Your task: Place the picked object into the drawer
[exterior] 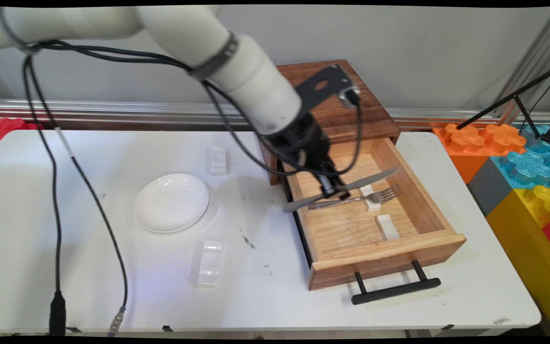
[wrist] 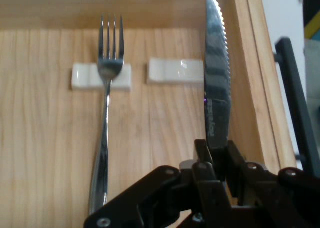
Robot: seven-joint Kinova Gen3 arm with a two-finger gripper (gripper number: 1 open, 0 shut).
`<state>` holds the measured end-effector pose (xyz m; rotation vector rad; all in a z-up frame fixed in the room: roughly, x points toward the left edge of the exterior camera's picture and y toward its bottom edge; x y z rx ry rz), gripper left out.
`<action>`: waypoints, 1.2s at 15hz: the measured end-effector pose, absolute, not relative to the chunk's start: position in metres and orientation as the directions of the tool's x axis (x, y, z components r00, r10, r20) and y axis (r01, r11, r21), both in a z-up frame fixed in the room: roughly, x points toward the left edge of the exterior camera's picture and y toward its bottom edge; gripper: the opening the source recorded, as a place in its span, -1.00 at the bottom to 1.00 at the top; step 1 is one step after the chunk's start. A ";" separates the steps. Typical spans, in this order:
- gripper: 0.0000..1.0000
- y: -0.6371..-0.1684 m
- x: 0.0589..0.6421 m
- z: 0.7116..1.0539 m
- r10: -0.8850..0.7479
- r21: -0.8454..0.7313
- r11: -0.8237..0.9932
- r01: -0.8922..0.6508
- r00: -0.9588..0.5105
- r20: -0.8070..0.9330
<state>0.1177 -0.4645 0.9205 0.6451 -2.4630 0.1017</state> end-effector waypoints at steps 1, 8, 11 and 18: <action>-1.00 -0.469 0.108 0.916 -0.424 0.069 0.880 -0.471 -0.709 0.564; -1.00 -0.490 0.061 0.887 -0.413 0.063 0.882 -0.467 -0.702 0.580; -1.00 -0.496 0.051 0.868 -0.409 0.057 0.884 -0.464 -0.709 0.575; -1.00 -0.502 0.042 0.829 -0.412 0.060 0.887 -0.458 -0.724 0.554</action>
